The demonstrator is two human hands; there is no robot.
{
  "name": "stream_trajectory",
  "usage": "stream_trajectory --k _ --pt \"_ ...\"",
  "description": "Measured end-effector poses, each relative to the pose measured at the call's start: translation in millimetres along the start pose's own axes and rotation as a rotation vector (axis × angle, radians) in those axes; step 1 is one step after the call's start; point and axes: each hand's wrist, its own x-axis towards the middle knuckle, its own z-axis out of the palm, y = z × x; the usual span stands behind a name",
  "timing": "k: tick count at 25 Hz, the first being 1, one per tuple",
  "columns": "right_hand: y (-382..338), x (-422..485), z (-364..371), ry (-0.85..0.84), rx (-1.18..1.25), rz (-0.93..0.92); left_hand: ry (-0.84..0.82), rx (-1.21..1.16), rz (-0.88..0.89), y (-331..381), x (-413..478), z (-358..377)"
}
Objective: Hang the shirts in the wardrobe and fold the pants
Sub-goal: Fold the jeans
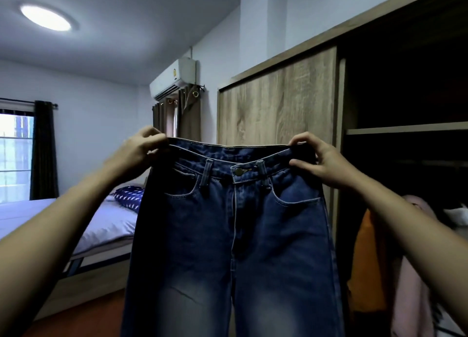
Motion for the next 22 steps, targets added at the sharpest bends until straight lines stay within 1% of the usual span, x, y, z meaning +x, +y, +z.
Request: stream_trajectory --k 3,6,8,10,12,14,15,16,17,18,19,20,22 --pt "-12 3 -4 -0.061 0.159 -0.023 0.041 -0.179 -0.075 -9 -1 -25" --pt "-23 4 -8 -0.198 0.341 0.023 0.027 -0.399 -0.183 -15 0 -36" --pt "-27 3 -8 -0.234 0.342 0.023 0.006 -0.493 -0.246 -15 -4 -39" --pt "-28 3 -8 -0.2 0.28 -0.018 0.042 -0.651 -0.301 -10 -8 -37" --pt "-27 2 -8 -0.161 0.19 -0.023 0.042 -0.672 -0.313 -2 -10 -36" --pt "-18 2 -7 -0.141 -0.055 -0.004 -0.036 -0.54 -0.272 1 -10 -37" --pt "-15 1 -4 -0.124 -0.206 0.022 -0.075 -0.524 -0.251 4 -9 -39" --pt "-13 0 -1 -0.089 -0.322 0.062 -0.098 -0.565 -0.255 7 -9 -40" --pt "-13 -1 0 -0.04 -0.382 0.091 -0.093 -0.657 -0.287 9 -10 -39" --pt "-13 -1 0 -0.01 -0.386 0.093 -0.062 -0.769 -0.345 10 -11 -37" --pt "-14 -1 -1 -0.02 -0.36 0.075 -0.02 -0.842 -0.393 11 -14 -33" --pt "-16 -2 -2 -0.053 -0.334 0.051 0.023 -0.843 -0.426 10 -17 -28" --pt "-17 -5 -2 -0.082 -0.26 0.04 0.001 -0.774 -0.457 12 -17 -21"
